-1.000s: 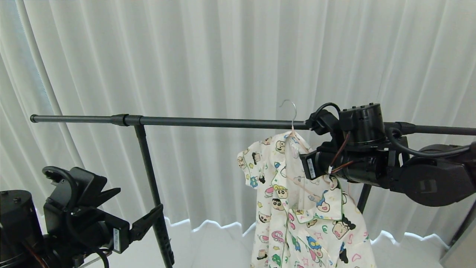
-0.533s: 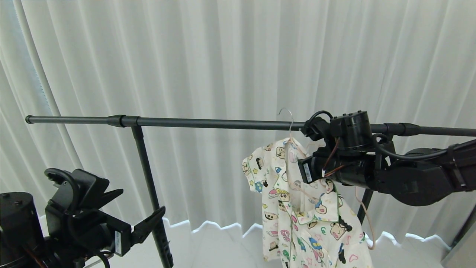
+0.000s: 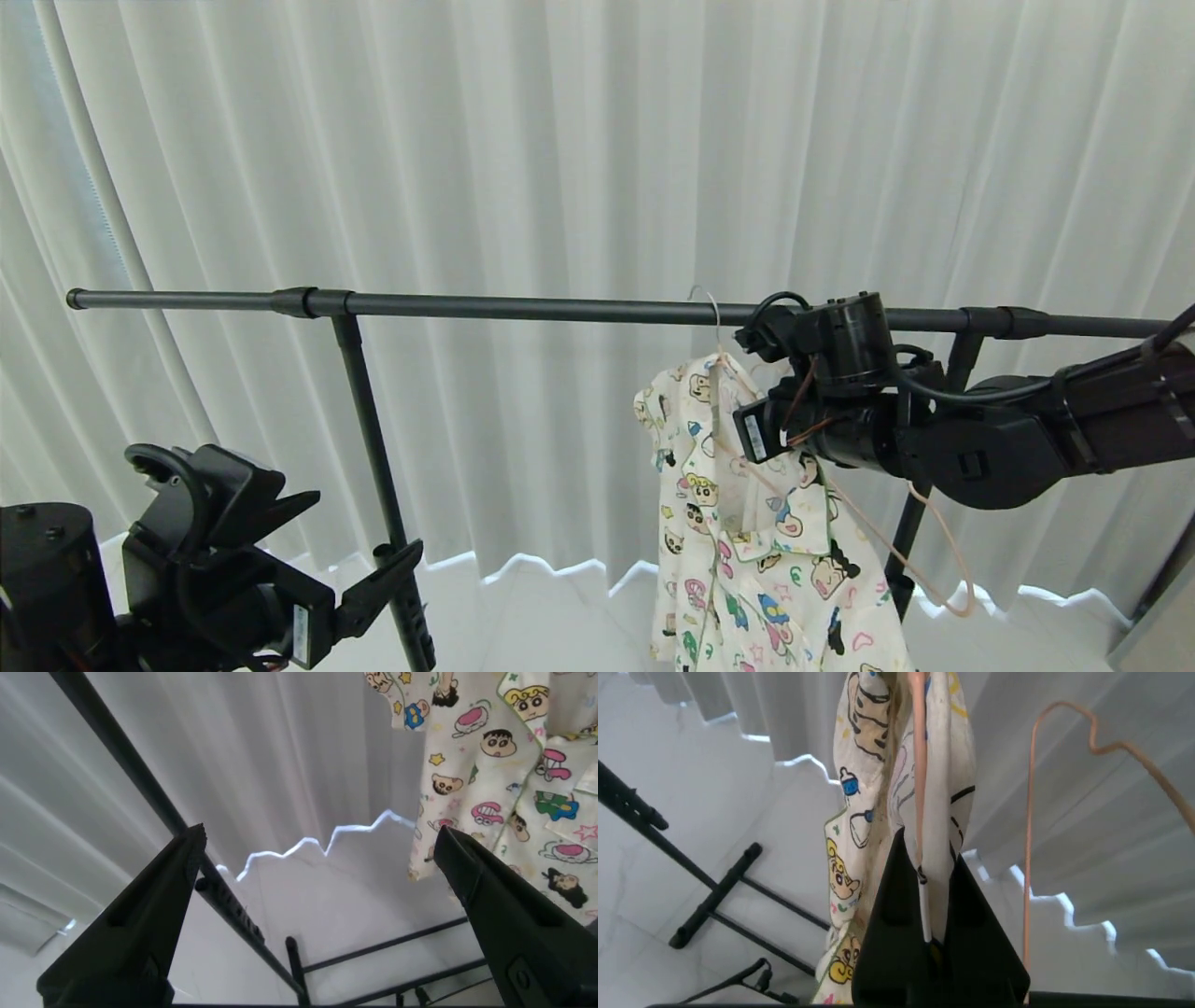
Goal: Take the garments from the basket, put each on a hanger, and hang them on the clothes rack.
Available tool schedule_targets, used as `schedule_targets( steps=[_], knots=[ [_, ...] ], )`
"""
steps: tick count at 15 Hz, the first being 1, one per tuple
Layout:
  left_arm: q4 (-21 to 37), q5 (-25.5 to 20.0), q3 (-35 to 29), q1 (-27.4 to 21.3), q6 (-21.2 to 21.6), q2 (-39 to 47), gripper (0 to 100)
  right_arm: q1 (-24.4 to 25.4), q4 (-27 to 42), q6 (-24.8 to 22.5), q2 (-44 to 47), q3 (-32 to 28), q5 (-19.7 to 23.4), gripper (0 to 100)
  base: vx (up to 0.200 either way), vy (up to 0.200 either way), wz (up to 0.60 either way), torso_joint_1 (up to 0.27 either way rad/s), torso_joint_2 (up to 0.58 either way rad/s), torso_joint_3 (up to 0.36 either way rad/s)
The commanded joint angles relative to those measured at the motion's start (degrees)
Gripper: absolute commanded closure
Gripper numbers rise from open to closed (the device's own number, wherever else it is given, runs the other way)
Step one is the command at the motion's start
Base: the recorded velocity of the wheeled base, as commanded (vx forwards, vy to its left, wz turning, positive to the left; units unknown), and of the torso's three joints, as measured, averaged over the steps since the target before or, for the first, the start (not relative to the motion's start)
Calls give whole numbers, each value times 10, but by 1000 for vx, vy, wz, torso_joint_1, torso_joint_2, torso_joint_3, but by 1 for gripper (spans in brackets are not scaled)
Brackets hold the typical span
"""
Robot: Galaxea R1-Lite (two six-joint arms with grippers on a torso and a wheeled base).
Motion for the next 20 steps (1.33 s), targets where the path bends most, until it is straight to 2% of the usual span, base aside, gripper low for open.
schedule_targets(
  steps=[1, 3, 4, 8, 11, 14, 16, 17, 18, 20],
  knots=[
    [0, 0, 0, 0, 0, 0, 0, 4, 0, 0, 3, 0, 0, 100, 0, 0, 0, 0, 0, 0],
    [0, 0, 0, 0, 0, -1, 0, 7, 0, 0, 1, 0, 0, 100, 0, 0, 0, 0, 0, 0],
    [0, 0, 0, 0, 0, -1, 0, 9, 0, 0, 0, 0, 0, 0, 0, 0, 0, 0, 0, 0],
    [0, 2, 1, 2, 1, -11, 0, 27, -8, 4, -35, 3, 3, 0, 0, 0, 0, 0, 0, 0],
    [0, 46, 10, 3, 0, -11, 0, 53, -21, 5, -101, 23, 3, 0, 0, 0, 0, 0, 0, 0],
    [0, 86, 18, 3, -1, -11, 0, 56, -20, 1, -180, 74, -3, 0, 0, 0, 0, 0, 0, 0],
    [0, 127, 26, 4, -4, -14, 0, 42, -20, -27, -243, 131, -30, 0, 0, 0, 0, 0, 0, 0],
    [0, 145, 34, 4, -4, -20, 0, 26, -20, -58, -275, 164, -50, 0, 0, 0, 0, 0, 0, 0],
    [0, 151, 38, 4, -4, -22, 0, 16, -20, -70, -290, 179, -57, 0, 0, 0, 0, 0, 0, 0],
    [0, 166, 72, 4, -4, -49, 0, -52, -20, -127, -369, 247, -64, 0, -200, 0, 0, 0, -2, 2]
  ],
)
